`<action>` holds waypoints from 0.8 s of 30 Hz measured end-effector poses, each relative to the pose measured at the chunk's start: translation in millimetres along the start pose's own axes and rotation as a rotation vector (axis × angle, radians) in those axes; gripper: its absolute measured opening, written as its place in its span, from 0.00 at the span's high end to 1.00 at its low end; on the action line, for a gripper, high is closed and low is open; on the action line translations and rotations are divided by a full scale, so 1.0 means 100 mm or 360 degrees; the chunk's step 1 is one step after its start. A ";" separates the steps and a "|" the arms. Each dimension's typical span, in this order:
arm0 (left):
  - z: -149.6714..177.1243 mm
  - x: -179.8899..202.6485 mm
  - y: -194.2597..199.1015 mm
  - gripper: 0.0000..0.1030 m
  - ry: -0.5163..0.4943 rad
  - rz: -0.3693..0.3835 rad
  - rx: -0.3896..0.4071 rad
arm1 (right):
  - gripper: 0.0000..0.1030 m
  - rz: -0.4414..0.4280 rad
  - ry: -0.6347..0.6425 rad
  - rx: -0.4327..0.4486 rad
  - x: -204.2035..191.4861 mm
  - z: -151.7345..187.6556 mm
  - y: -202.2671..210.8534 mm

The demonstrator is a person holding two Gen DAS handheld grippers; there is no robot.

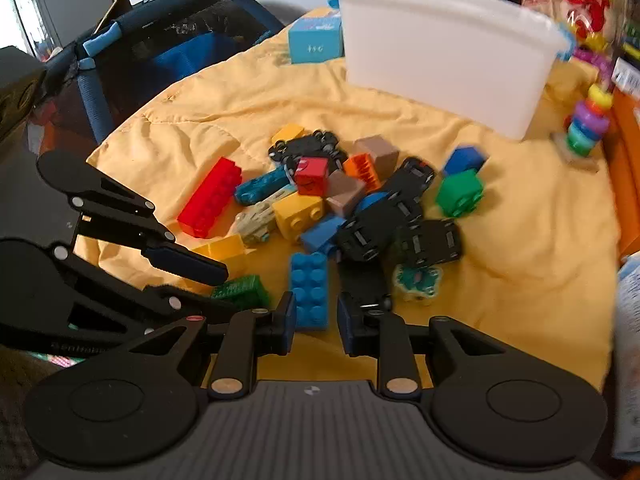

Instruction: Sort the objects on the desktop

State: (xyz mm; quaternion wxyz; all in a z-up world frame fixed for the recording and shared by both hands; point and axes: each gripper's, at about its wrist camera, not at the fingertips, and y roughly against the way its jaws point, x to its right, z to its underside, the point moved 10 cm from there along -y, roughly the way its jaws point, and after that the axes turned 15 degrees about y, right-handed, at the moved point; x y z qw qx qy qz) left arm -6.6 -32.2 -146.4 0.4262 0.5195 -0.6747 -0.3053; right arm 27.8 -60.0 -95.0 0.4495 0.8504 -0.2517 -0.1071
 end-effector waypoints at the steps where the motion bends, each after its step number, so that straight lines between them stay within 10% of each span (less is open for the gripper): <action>1: 0.03 -0.01 -0.01 0.69 0.0009 0.0002 -0.0018 | 0.73 -0.0007 0.0001 -0.0014 -0.01 -0.01 -0.05; 9: 0.02 -0.06 -0.01 0.69 0.0025 -0.0008 0.0016 | 0.64 -0.0008 0.0053 -0.0056 -0.13 0.04 -0.19; 14: -0.03 -0.05 -0.05 0.74 0.0019 -0.0040 0.0027 | 0.75 0.0033 -0.0016 -0.0031 -0.09 0.10 -0.15; 24: -0.03 0.04 -0.06 0.74 -0.0575 -0.0391 0.0112 | 0.74 -0.0181 -0.0423 -0.0209 0.00 0.50 0.20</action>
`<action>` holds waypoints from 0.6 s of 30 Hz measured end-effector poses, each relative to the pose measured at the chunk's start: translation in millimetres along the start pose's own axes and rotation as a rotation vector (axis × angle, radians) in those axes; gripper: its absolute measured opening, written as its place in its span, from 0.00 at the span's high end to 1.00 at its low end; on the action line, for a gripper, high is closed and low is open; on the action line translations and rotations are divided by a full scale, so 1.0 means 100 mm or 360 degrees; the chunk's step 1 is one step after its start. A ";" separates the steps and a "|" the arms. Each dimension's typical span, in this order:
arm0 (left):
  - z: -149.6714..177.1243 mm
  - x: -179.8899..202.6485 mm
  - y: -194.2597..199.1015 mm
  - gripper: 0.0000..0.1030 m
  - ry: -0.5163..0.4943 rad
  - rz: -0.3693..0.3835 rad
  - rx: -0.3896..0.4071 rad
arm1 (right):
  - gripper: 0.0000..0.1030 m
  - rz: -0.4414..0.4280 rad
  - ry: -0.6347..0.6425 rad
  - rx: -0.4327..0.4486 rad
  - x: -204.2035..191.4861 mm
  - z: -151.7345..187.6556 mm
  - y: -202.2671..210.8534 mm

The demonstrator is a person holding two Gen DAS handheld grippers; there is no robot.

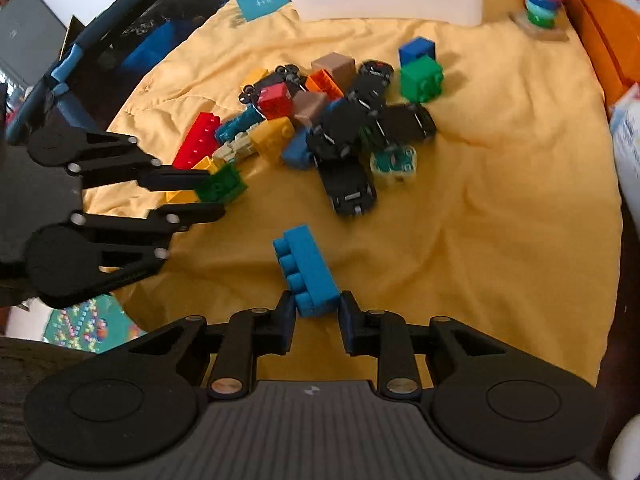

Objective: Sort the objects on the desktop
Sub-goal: 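Grasp the green block with the left tool while the right tool grasps the long blue block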

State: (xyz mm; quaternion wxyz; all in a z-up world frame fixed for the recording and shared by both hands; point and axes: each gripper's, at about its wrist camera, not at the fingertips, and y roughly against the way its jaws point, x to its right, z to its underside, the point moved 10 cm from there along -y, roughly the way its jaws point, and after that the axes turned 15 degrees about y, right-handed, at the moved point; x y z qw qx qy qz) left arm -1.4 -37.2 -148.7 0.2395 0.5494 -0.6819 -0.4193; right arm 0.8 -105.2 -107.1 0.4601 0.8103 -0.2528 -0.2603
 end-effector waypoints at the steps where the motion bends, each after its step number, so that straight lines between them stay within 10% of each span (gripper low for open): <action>1: 0.01 0.04 -0.01 0.74 -0.0024 -0.0009 0.0004 | 0.74 0.0021 0.0016 0.0001 0.00 0.02 0.00; 7: 0.01 0.19 0.10 0.64 -0.0021 0.0052 0.0080 | 0.60 0.0334 0.0247 0.0044 0.01 0.03 0.01; 18: 0.03 0.45 0.20 0.62 0.0188 0.0320 0.0047 | 0.63 0.0424 0.0488 0.0177 -0.02 0.02 0.19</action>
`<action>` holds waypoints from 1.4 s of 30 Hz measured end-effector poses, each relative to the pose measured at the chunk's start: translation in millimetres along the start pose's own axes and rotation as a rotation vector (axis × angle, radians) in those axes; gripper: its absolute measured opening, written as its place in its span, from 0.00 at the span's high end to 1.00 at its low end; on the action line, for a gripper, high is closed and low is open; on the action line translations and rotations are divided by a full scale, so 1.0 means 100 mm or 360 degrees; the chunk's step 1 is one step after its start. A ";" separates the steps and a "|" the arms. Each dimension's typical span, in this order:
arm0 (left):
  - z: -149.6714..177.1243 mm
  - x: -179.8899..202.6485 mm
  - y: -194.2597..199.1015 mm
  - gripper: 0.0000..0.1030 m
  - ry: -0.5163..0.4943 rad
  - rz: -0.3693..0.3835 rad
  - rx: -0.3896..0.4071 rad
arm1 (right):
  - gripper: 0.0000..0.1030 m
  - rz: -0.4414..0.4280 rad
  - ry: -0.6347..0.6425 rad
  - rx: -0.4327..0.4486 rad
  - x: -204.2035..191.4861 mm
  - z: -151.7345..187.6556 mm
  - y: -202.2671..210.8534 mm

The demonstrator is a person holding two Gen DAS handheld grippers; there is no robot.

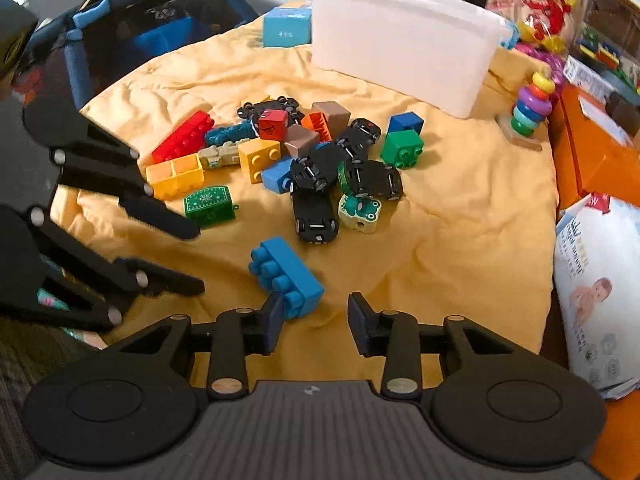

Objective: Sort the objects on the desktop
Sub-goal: 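Grasp the green block with the left tool while the right tool grasps the long blue block, then lift both held blocks off the blanket and raise them toward the white bin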

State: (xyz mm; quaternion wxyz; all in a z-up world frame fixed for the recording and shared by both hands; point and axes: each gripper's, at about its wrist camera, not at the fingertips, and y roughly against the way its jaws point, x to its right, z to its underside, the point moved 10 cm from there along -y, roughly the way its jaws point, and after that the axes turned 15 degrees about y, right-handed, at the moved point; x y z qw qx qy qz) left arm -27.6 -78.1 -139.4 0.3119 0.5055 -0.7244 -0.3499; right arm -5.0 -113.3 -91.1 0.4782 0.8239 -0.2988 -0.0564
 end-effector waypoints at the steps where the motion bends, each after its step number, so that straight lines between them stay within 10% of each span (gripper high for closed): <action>1: -0.01 -0.03 0.05 0.62 0.0026 0.0005 0.0017 | 0.64 -0.0006 0.0032 0.0010 -0.02 0.00 0.01; 11: -0.19 -0.54 0.12 0.62 0.0323 -0.0149 0.0119 | 0.76 -0.0214 0.0385 0.0130 -0.33 -0.20 0.06; 20: -0.16 -0.53 -0.17 0.63 0.0510 0.0097 -0.0033 | 0.69 -0.0102 0.0418 0.0024 -0.18 -0.18 -0.17; 25: -0.12 -0.44 -0.20 0.79 0.0384 0.0026 -0.0010 | 0.66 -0.0051 0.0425 0.0006 -0.17 -0.14 -0.28; 42: -0.05 -0.37 -0.14 0.76 -0.0046 -0.0251 0.0041 | 0.71 -0.0237 -0.0024 -0.0038 -0.12 -0.21 -0.35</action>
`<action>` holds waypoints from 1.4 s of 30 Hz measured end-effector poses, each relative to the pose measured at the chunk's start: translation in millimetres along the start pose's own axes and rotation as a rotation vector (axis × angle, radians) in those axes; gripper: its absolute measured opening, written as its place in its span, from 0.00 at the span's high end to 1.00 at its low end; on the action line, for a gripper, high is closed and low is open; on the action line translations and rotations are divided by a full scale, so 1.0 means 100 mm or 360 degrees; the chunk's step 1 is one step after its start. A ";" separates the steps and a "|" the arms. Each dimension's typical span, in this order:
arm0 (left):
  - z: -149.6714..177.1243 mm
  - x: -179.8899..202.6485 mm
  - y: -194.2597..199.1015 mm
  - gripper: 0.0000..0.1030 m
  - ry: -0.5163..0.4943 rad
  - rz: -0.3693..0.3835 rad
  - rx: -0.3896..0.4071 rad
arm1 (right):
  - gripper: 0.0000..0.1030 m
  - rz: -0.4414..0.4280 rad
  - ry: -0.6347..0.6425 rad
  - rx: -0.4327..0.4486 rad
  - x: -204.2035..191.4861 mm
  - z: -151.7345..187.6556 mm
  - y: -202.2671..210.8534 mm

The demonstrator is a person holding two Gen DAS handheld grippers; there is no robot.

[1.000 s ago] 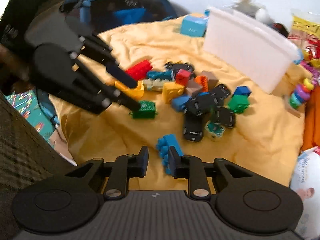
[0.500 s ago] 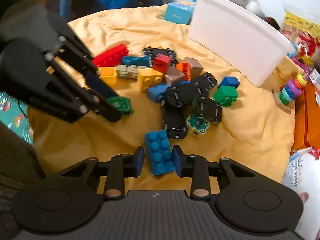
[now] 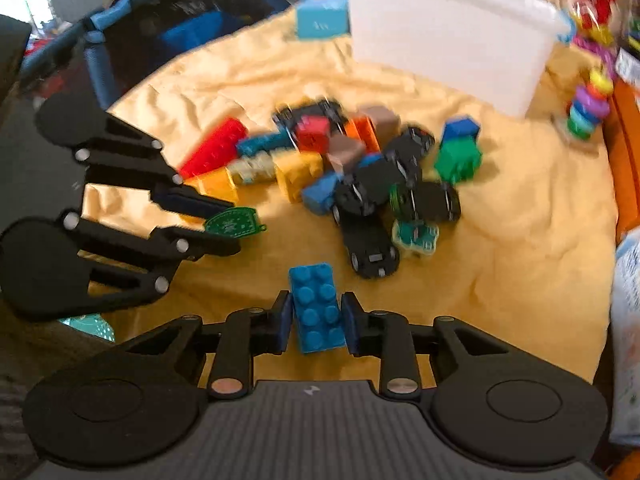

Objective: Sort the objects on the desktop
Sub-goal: 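Lift both held blocks off the blanket and raise them toward the white bin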

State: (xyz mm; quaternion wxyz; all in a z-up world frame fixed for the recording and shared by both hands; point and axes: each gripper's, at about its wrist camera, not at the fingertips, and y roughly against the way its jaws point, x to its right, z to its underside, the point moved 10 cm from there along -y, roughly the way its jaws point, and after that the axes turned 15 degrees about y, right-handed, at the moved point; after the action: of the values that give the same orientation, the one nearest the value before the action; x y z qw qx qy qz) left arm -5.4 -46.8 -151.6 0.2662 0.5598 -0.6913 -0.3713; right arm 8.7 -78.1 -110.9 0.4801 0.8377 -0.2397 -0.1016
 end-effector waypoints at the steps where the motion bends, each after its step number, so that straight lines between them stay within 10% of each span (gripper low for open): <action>1: 0.00 0.00 0.00 0.76 0.0010 0.0005 0.0012 | 0.70 0.0004 0.0000 -0.0010 -0.01 0.02 -0.02; 15: -0.01 -0.09 -0.03 0.66 0.0027 0.0029 -0.0024 | 0.68 0.0043 -0.0043 -0.0019 0.03 0.08 -0.07; 23: -0.08 0.00 0.00 0.78 -0.0106 0.0005 0.0024 | 0.73 0.0136 0.0005 -0.0020 0.10 0.06 -0.04; 35: -0.22 -0.12 0.25 0.60 0.0236 0.0286 0.0050 | 0.70 0.0087 -0.0096 -0.0035 0.14 0.17 0.02; 42: -0.19 -0.23 0.02 0.66 0.0340 0.0237 -0.0036 | 0.68 0.0070 -0.0123 0.0009 0.18 0.13 0.09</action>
State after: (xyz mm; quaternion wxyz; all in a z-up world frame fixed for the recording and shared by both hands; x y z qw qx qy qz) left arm 13.6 -28.7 -137.2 0.3715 0.5402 -0.6945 -0.2963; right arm 17.0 -100.6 -108.9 0.4702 0.8290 -0.2768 -0.1225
